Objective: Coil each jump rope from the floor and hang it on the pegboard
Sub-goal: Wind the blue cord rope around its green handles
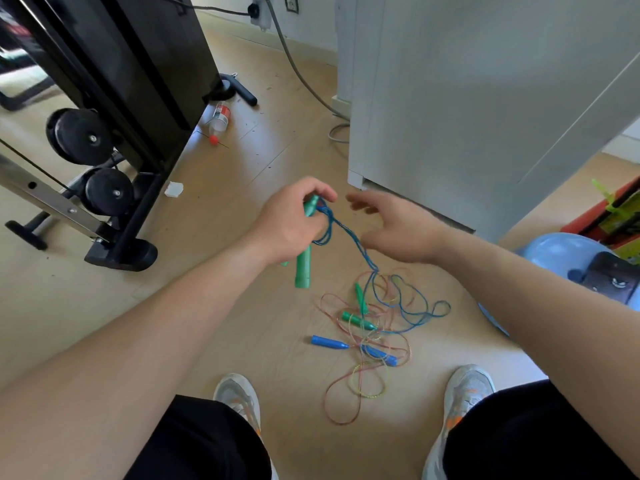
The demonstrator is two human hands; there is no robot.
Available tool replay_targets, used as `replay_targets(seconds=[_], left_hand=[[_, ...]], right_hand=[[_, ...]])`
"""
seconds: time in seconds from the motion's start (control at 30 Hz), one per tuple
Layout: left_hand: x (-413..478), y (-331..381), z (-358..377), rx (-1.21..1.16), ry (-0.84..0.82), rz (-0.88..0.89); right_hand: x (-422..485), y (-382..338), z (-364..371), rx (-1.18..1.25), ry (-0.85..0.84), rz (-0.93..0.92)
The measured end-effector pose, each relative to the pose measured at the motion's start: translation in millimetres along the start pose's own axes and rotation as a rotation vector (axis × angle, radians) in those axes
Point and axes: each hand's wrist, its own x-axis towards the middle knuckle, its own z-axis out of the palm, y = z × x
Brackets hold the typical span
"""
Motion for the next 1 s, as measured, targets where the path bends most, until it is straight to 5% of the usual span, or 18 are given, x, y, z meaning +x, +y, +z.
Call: replay_targets(seconds=[0.2, 0.47, 0.9, 1.0], left_hand=[[-8, 13, 5, -0.174, 0.053, 0.109], [-12, 16, 19, -0.265, 0.242, 0.034], [-16, 35, 25, -1.1, 0.185, -0.193], [-14, 33, 26, -0.932, 0.237, -0.169]], right_hand=[[-7, -21, 13, 0.449, -0.176, -0.126], [-11, -33, 19, 0.48, -0.081, 0.039], [-17, -31, 14, 0.782, -0.136, 0.015], [-18, -31, 11, 0.729, -0.12, 0.041]])
